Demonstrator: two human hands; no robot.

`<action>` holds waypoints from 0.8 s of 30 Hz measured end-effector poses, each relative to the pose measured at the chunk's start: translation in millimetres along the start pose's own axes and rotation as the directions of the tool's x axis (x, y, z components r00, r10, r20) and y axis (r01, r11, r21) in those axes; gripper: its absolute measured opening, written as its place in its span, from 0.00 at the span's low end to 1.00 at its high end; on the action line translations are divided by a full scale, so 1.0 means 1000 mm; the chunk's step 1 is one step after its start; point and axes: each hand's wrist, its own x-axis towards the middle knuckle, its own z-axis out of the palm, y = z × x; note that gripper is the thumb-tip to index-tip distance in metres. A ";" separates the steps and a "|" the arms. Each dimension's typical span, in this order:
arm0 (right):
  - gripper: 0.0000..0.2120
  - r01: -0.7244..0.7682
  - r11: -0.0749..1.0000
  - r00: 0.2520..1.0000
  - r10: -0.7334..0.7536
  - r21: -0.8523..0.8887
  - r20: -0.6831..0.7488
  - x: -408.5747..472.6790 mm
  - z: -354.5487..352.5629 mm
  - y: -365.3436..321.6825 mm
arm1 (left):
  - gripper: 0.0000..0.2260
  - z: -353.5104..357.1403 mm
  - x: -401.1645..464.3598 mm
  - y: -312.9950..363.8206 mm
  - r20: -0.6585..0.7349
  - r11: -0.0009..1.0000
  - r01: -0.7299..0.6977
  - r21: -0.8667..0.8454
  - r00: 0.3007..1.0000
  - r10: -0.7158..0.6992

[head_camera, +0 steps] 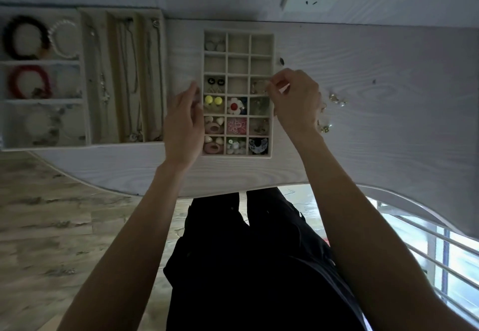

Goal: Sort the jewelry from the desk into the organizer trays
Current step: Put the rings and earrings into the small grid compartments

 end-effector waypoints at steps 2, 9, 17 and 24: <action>0.06 0.003 0.996 1.000 -0.002 -0.086 0.014 0.006 0.003 -0.002 | 0.17 0.001 0.003 -0.001 0.027 1.000 0.001 0.023 1.000 -0.002; 0.07 0.052 0.993 0.994 -0.062 -0.108 -0.090 0.003 -0.001 0.004 | 0.17 -0.002 0.011 -0.008 0.072 1.000 -0.014 -0.004 0.997 0.014; 0.07 0.325 0.926 0.940 -0.338 -0.190 -0.042 0.002 0.005 0.016 | 0.17 -0.002 0.011 -0.012 0.055 0.999 -0.044 -0.010 0.998 0.044; 0.05 0.311 0.899 0.950 -0.296 -0.308 0.095 0.022 0.003 0.001 | 0.17 -0.001 0.011 -0.013 0.059 0.998 -0.059 -0.028 0.996 0.061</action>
